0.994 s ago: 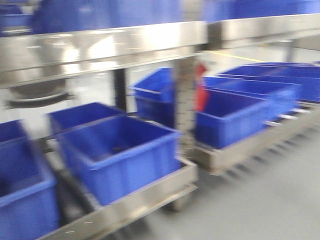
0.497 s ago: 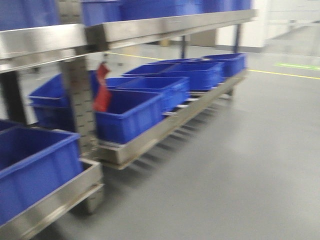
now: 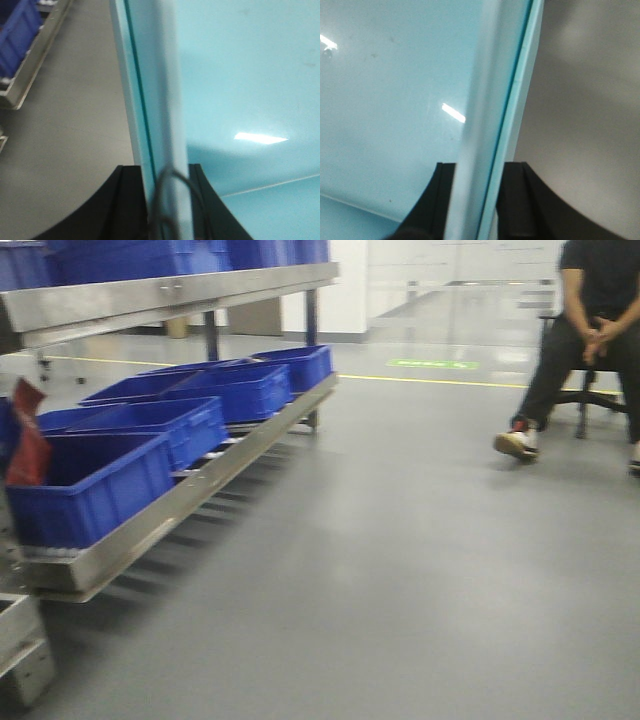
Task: Move two blue bins to right shelf middle
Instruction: 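Back away and drive off carrying the bins in both grippers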
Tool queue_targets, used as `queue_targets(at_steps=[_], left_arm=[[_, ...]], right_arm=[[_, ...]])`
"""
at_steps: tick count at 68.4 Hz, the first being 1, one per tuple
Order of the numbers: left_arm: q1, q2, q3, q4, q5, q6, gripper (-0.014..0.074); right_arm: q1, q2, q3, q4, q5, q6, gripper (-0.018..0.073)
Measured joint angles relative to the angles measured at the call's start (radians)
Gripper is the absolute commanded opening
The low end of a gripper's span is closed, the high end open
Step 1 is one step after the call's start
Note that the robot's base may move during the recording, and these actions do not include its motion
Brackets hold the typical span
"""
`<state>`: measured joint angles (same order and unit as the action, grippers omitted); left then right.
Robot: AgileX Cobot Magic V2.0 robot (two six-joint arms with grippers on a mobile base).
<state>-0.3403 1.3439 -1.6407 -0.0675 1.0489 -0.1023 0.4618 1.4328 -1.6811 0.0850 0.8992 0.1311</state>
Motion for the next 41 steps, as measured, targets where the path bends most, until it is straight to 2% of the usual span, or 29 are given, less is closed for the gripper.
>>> queue_targets(at_steps=[41], left_arm=[[0.000,0.000,0.000,0.000,0.000,0.000,-0.0111]], right_arm=[[0.000,0.000,0.000,0.000,0.000,0.000,-0.0151]])
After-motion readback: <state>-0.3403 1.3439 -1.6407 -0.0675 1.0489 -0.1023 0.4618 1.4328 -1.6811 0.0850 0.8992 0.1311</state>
